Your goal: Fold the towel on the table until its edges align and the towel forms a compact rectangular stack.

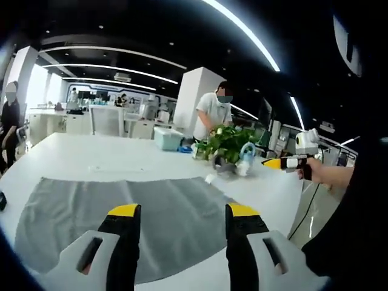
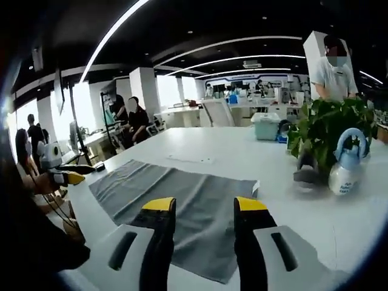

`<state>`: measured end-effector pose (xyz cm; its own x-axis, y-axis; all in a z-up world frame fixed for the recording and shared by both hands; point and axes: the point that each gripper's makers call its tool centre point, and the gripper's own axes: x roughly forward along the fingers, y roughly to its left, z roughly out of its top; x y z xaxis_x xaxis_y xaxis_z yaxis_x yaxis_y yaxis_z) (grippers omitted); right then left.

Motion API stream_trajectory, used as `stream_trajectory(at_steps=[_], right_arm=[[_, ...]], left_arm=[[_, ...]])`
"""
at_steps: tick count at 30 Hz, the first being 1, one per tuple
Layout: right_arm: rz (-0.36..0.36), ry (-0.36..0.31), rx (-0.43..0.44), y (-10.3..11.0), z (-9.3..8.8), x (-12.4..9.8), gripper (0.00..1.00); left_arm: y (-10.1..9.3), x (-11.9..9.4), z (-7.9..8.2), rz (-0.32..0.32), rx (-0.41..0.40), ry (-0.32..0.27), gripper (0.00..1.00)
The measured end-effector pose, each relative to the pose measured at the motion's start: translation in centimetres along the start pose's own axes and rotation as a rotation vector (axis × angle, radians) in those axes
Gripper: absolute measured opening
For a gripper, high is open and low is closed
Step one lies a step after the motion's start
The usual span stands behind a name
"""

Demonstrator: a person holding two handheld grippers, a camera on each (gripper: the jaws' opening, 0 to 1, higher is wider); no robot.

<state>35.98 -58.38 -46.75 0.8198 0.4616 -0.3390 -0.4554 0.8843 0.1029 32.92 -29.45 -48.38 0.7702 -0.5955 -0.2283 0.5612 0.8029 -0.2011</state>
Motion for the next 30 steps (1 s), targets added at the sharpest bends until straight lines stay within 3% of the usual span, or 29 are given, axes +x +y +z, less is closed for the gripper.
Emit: stream_trajectory(at_steps=[5, 9, 11, 13, 16, 19, 21, 25, 30], right_arm=[[-0.015, 0.032, -0.014, 0.0, -0.3, 0.2, 0.35], [-0.029, 0.007, 0.008, 0.4, 1.1, 0.9, 0.35], [-0.028, 0.012, 0.016, 1.0, 1.8, 0.9, 0.36], [-0.032, -0.033, -0.027, 1.4, 2.8, 1.2, 0.33], [-0.048, 0.004, 0.022, 1.4, 2.0, 2.4, 0.33], [-0.045, 0.005, 0.016, 2.4, 1.8, 3.2, 0.36], [-0.05, 0.082, 0.023, 2.7, 0.3, 3.3, 0.32], [-0.083, 0.11, 0.034, 2.2, -0.6, 3.3, 0.33], [-0.148, 0.139, -0.016, 1.3, -0.4, 2.7, 0.34]], left_arm=[[-0.1, 0.3, 1.3, -0.042, 0.057, 0.007, 0.59], [0.5, 0.1, 2.0, -0.049, 0.084, 0.0, 0.58], [0.7, 0.1, 2.1, -0.06, 0.057, 0.01, 0.58], [0.8, 0.0, 2.5, -0.079, 0.077, -0.004, 0.58], [1.5, -0.3, 2.8, -0.081, 0.072, -0.008, 0.58], [1.8, -0.9, 3.1, -0.09, 0.068, -0.01, 0.58], [2.1, -1.3, 3.1, -0.081, 0.091, 0.003, 0.59], [2.6, -2.1, 3.3, -0.073, 0.114, 0.004, 0.59], [2.5, -2.5, 3.4, -0.14, 0.074, -0.028, 0.58]])
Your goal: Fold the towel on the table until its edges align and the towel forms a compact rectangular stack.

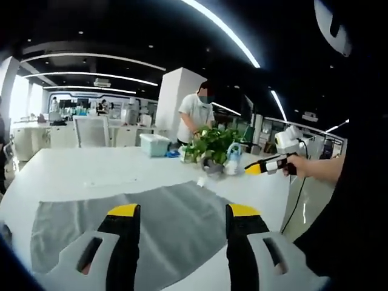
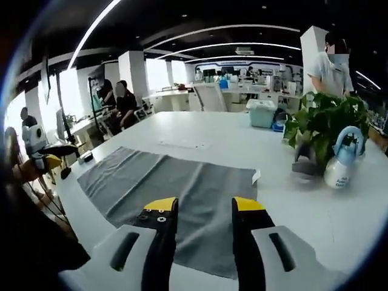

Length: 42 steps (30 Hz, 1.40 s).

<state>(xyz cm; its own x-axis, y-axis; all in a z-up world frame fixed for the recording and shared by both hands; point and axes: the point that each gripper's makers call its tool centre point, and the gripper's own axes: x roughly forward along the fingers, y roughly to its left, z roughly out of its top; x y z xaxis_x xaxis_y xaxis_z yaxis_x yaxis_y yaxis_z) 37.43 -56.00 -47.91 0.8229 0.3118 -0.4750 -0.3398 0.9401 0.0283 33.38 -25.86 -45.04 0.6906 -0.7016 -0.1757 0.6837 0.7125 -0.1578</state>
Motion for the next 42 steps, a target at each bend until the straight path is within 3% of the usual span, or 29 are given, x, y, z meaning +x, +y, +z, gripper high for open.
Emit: stream_trajectory(at_steps=[4, 7, 12, 17, 22, 28, 32, 42], right_arm=[[-0.014, 0.02, -0.024, -0.3, 0.0, -0.2, 0.34], [0.008, -0.021, 0.03, 0.2, 0.8, -0.1, 0.35], [0.024, -0.014, 0.007, 0.2, 0.9, 0.6, 0.35], [0.086, -0.019, 0.01, -1.1, 1.4, 0.4, 0.36], [0.102, -0.031, -0.008, -3.4, 1.8, -0.1, 0.35], [0.105, -0.051, -0.034, -5.7, 2.4, -0.1, 0.35], [0.128, -0.104, -0.005, -6.6, 3.5, 0.1, 0.35], [0.171, -0.13, -0.037, -8.1, 4.7, 0.4, 0.36]], left_arm=[[0.0, 0.5, -0.4, -0.029, 0.002, 0.013, 0.58], [-0.3, 1.0, -0.3, -0.023, 0.078, 0.028, 0.57], [-1.7, 2.5, -0.2, -0.03, 0.06, 0.025, 0.59], [-3.7, 4.3, -0.2, -0.02, 0.049, 0.028, 0.58], [-6.9, 6.2, -0.2, -0.018, 0.043, 0.026, 0.59], [-9.1, 7.6, -0.3, 0.009, 0.006, 0.018, 0.59], [-9.9, 8.5, -0.3, 0.012, 0.007, 0.025, 0.59], [-11.1, 11.4, 0.0, 0.008, 0.041, 0.026, 0.61]])
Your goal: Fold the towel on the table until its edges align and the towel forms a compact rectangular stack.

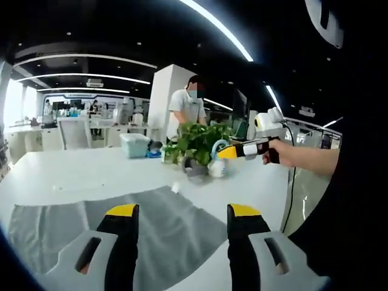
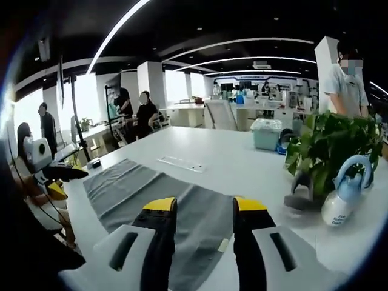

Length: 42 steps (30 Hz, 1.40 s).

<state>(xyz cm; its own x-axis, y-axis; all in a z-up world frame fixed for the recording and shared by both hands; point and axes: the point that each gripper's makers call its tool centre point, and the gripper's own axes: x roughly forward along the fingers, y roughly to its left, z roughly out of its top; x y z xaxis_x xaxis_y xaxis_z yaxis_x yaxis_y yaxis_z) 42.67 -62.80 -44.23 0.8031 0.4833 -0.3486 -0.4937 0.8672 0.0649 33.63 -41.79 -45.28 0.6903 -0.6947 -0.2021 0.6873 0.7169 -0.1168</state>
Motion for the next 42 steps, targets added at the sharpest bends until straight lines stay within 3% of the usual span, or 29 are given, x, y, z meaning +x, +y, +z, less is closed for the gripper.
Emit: stream_trajectory(at_steps=[7, 14, 18, 21, 25, 28, 32, 35, 39, 42], right_arm=[[0.042, -0.023, -0.05, -1.6, -0.2, -0.1, 0.42], [0.094, -0.042, -0.013, -2.7, -0.6, -0.2, 0.42], [0.092, -0.039, -0.009, -3.6, -0.8, 0.3, 0.41], [0.115, -0.06, 0.011, -3.4, -0.3, 0.7, 0.41], [0.119, -0.068, 0.032, -4.1, -0.2, 1.0, 0.42], [0.112, -0.08, 0.073, -4.8, -0.2, 1.2, 0.41], [0.125, -0.076, 0.097, -5.6, -0.6, 2.0, 0.41], [0.136, -0.052, 0.105, -5.5, -1.0, 2.5, 0.42], [0.175, 0.024, 0.006, -5.2, -1.4, 2.9, 0.41], [0.203, 0.009, -0.074, -5.1, 0.0, 3.7, 0.41]], left_arm=[[-0.5, 2.4, 0.9, 0.041, 0.004, -0.036, 0.62], [-2.0, 3.8, -0.6, 0.079, -0.035, -0.038, 0.63], [-3.4, 4.6, -0.6, 0.028, -0.163, -0.058, 0.63], [-3.5, 5.0, 0.0, 0.014, -0.127, -0.077, 0.63], [-2.6, 6.7, -0.9, 0.025, -0.142, -0.039, 0.62], [-3.0, 7.9, -0.6, -0.003, -0.116, -0.038, 0.62], [-3.3, 9.3, -1.1, -0.003, -0.074, 0.003, 0.62], [-3.7, 9.4, -1.0, -0.004, -0.113, 0.009, 0.61], [-4.2, 8.9, -0.5, -0.005, -0.107, 0.024, 0.61], [-4.3, 8.3, -0.3, -0.005, -0.08, 0.031, 0.61]])
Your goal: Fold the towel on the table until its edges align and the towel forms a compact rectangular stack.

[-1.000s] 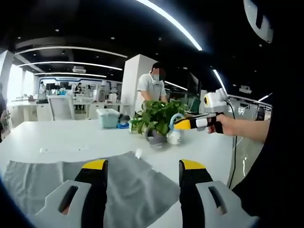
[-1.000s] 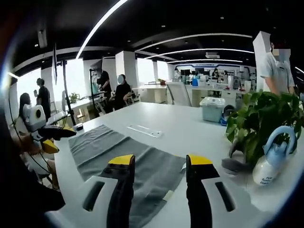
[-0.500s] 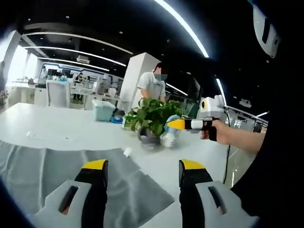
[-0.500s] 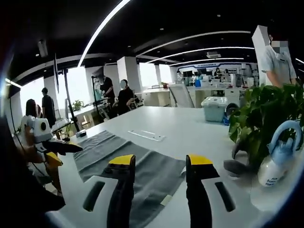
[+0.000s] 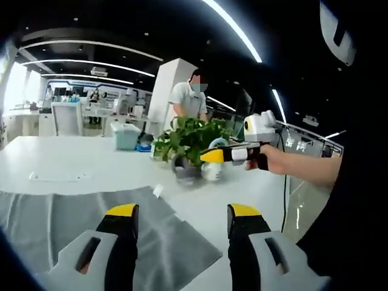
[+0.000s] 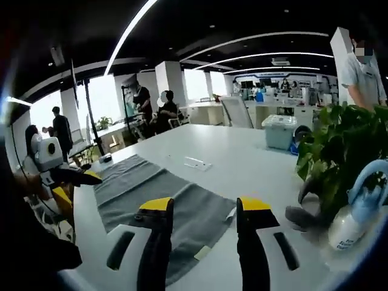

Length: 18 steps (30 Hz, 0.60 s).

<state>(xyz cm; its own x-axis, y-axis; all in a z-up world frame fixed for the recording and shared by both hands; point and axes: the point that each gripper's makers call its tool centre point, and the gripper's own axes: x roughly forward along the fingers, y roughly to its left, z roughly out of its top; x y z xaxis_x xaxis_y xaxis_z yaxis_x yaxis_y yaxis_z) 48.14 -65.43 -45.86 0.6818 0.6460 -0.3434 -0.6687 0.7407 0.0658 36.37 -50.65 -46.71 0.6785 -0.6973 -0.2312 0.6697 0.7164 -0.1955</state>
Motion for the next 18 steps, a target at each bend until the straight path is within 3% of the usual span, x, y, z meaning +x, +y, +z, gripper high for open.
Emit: stream_trajectory(at_steps=[3, 5, 8, 11, 18], right_arm=[[0.068, 0.001, -0.025, 0.0, 1.6, 1.1, 0.42], [0.149, 0.022, -0.073, 0.2, 2.3, 1.8, 0.42], [0.149, 0.039, -0.138, -0.8, 3.4, 2.7, 0.42], [0.178, 0.068, -0.146, -1.3, 4.0, 3.2, 0.43], [0.248, 0.149, -0.252, -2.9, 6.4, 4.2, 0.43]], left_arm=[[0.0, -0.5, -0.2, -0.003, 0.005, 0.009, 0.61], [-0.1, -0.9, -0.2, 0.005, 0.025, 0.016, 0.61], [-0.2, -1.4, 0.3, 0.004, -0.001, -0.011, 0.62], [-0.1, -1.3, 0.6, 0.0, -0.018, -0.019, 0.62], [-0.7, -0.4, 4.2, -0.033, 0.035, -0.053, 0.61]])
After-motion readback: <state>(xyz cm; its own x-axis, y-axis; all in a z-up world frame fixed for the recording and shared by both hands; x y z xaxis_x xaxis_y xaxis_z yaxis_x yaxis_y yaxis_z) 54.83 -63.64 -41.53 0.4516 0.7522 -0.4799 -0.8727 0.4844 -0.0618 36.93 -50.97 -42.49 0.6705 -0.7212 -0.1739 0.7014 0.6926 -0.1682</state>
